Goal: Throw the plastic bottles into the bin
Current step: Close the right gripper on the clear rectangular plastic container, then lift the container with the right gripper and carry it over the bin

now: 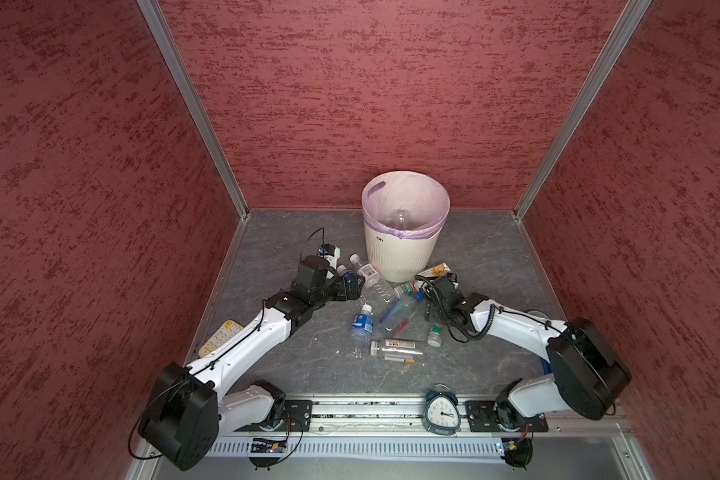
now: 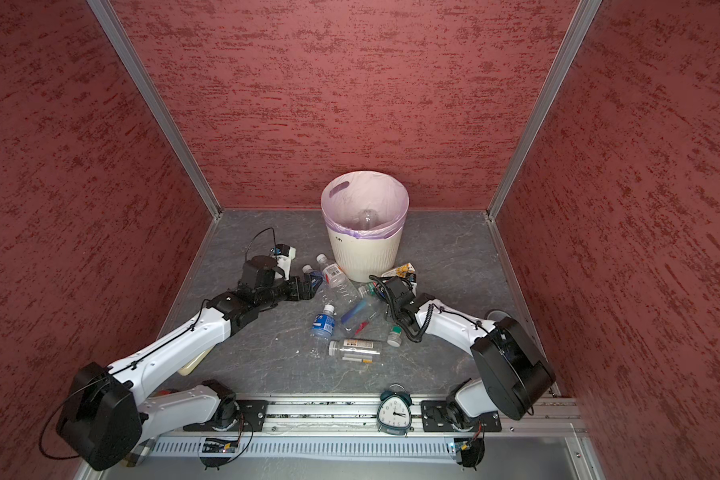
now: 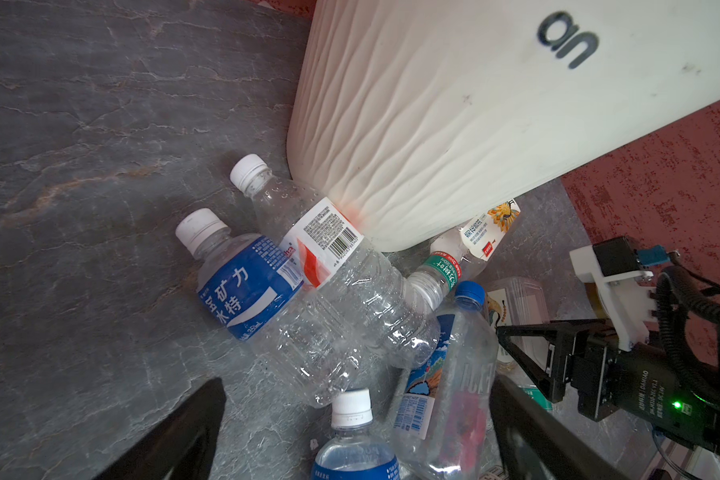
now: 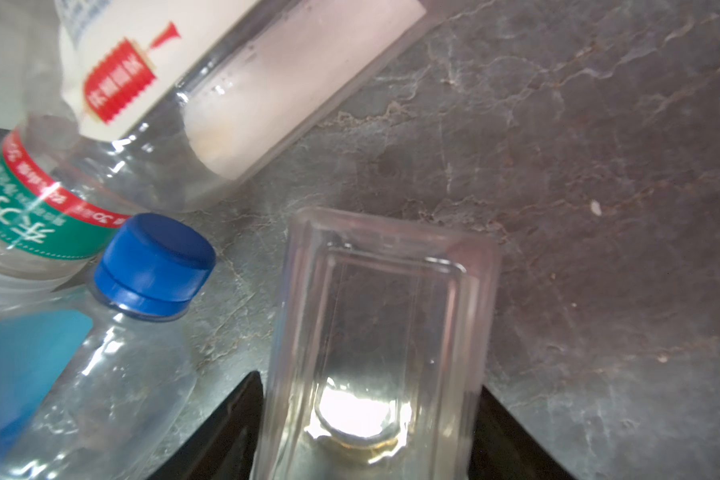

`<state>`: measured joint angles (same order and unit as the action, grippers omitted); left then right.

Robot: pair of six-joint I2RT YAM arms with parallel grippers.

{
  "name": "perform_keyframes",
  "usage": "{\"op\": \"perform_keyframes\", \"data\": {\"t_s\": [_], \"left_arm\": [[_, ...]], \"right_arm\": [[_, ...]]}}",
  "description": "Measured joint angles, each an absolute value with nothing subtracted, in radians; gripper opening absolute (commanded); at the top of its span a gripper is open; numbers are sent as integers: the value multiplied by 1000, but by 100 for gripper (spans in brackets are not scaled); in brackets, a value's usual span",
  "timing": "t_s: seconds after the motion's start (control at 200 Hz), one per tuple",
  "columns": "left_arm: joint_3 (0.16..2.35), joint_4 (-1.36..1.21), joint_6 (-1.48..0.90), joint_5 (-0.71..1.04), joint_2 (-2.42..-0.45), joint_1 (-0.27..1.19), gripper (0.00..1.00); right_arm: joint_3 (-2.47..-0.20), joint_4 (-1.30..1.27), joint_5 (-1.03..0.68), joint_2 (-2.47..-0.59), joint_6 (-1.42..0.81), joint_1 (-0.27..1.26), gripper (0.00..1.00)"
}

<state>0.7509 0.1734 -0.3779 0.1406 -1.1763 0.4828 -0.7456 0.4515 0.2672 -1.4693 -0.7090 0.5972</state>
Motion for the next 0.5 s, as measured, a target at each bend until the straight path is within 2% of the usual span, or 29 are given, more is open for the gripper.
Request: {"op": "perform_keyframes", "data": {"t_s": [0.311, 0.496], "left_arm": [[745, 179, -379, 141, -1176, 483, 99], [732, 180, -389, 141, -1176, 483, 99]], "right_arm": [[-746, 461, 275, -1481, -696, 597, 55], [-746, 466, 285, -1428, -687, 597, 46]]}}
